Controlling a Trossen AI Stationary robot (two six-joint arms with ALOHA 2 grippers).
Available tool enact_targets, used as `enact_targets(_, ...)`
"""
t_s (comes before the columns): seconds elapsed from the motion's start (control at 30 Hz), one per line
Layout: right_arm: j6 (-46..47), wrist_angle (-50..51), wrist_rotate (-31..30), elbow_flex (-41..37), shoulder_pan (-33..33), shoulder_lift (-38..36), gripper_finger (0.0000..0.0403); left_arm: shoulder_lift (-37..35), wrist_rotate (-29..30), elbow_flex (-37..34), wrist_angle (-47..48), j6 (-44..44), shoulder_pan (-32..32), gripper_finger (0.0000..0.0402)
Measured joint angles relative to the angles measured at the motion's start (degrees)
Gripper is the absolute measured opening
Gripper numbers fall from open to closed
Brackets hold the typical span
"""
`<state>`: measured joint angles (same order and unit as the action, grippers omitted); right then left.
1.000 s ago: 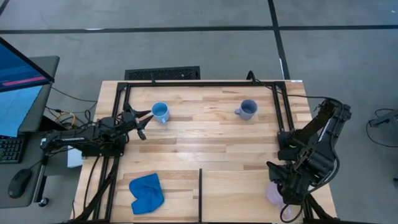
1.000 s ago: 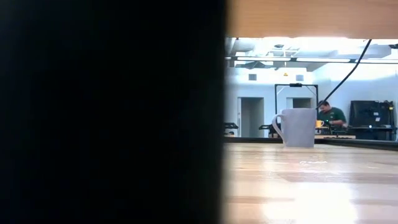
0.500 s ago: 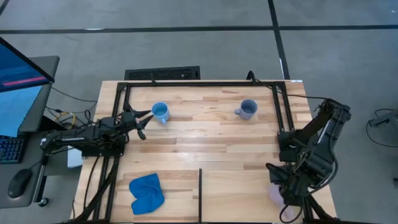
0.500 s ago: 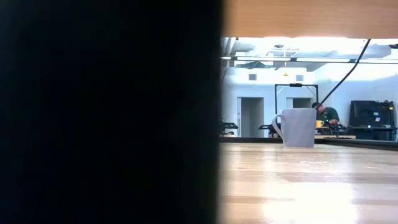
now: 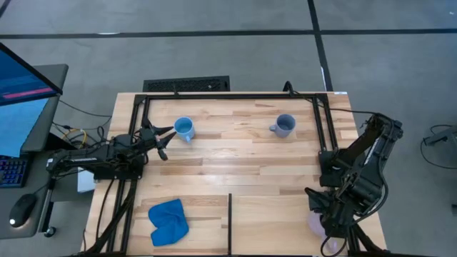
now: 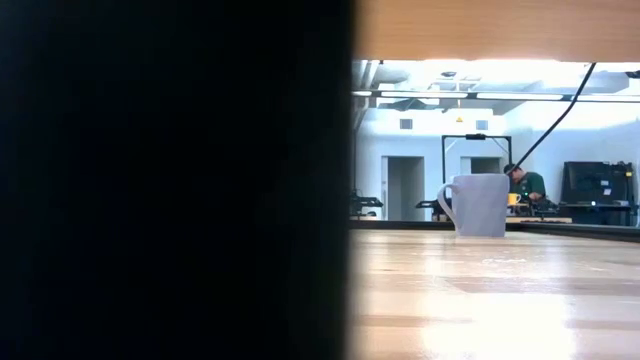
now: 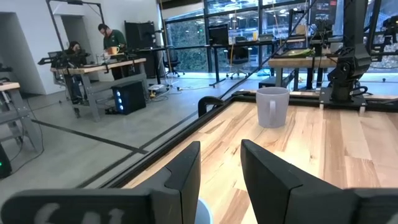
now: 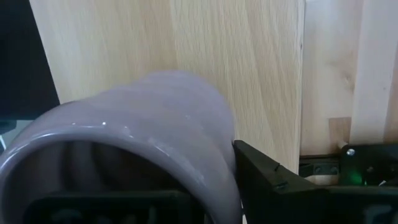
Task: Stack small to large cups/mugs on shelf
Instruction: Put the purple mug on the shelf
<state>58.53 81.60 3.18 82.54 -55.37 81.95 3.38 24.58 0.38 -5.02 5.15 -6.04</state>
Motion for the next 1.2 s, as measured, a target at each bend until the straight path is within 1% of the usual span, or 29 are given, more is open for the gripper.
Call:
enact_targets(0.2, 1.4, 0.0, 0.7, 0.0, 0.5, 0.0, 0.0093, 0.0, 0.0, 0.0, 0.0, -0.2, 0.0, 0.0108)
enact_targets(0.57, 1.1, 0.0, 2.6, 0.1, 1.1, -0.1, 0.0093, 0.0, 0.0, 0.0, 0.0, -0.2, 0.0, 0.0108)
enact_targets(1.2, 1.1, -0.3, 2.8, 0.1, 1.2, -0.1, 0.0098, 0.0, 0.0, 0.0, 0.0, 0.0, 0.0, 0.0108)
